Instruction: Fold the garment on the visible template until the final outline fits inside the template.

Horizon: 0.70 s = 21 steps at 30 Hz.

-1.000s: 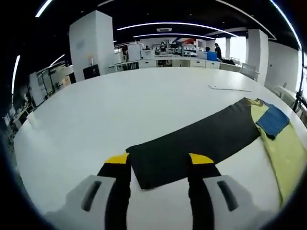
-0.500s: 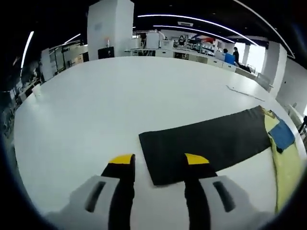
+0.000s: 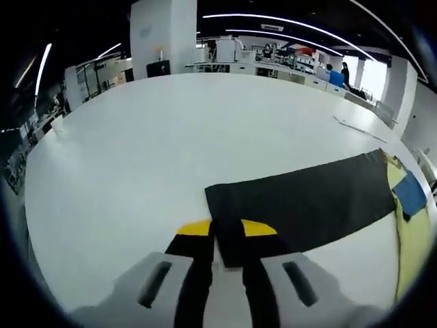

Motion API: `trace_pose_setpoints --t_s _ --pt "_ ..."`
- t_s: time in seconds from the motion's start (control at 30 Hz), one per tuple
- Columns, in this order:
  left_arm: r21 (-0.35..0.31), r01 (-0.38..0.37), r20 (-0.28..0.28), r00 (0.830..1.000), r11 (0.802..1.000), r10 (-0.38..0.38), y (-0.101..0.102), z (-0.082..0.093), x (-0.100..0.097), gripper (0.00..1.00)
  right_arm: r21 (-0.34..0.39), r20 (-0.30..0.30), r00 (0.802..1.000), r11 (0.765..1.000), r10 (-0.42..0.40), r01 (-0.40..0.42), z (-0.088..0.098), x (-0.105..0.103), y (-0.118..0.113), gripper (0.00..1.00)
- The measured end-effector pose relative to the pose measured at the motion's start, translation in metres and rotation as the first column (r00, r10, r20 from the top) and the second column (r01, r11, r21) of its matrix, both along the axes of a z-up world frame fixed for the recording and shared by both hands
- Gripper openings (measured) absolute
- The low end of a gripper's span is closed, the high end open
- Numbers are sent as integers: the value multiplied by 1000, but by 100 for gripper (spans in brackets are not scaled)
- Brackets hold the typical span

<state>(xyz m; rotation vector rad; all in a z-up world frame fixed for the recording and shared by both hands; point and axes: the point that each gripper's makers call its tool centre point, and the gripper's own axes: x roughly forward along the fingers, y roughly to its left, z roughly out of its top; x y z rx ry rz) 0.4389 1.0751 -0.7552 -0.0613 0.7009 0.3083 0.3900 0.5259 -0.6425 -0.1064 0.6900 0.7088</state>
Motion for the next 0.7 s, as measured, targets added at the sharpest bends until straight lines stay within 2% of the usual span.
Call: trace_pose_setpoints --t_s 0.03,0.13,0.23,0.37,0.43,0.5,0.6,0.7 --pt "-8 -5 2 1000 1000 5 -1 -1 2 10 -2 -2 1000 1000 2 -2 -1 0 0 90" --pt "-134 -109 29 993 985 114 2 -4 1 8 -10 -5 1000 1000 2 -2 -3 -1 0 90" --pt "-92 -64 14 998 994 66 6 -6 3 7 -17 -7 1000 1000 1 -1 -4 -1 -2 89" --pt "-93 -64 5 998 994 65 8 -8 5 6 -14 -4 1000 1000 -2 2 -4 1 -3 89" --pt "-86 -41 -5 999 995 40 5 -8 6 3 -16 -5 1000 1000 -6 6 -4 2 -5 89" --pt "1 46 -45 998 999 -46 5 -7 7 2 -14 -4 1000 1000 -10 10 -3 3 -5 89" --pt "45 109 -70 992 993 -106 1 -6 7 1 -16 -1 1000 1000 -8 8 -3 2 -5 89" --pt "13 95 -45 995 995 -94 -1 -3 6 1 -17 -4 1000 1000 -6 6 -4 2 -4 89"
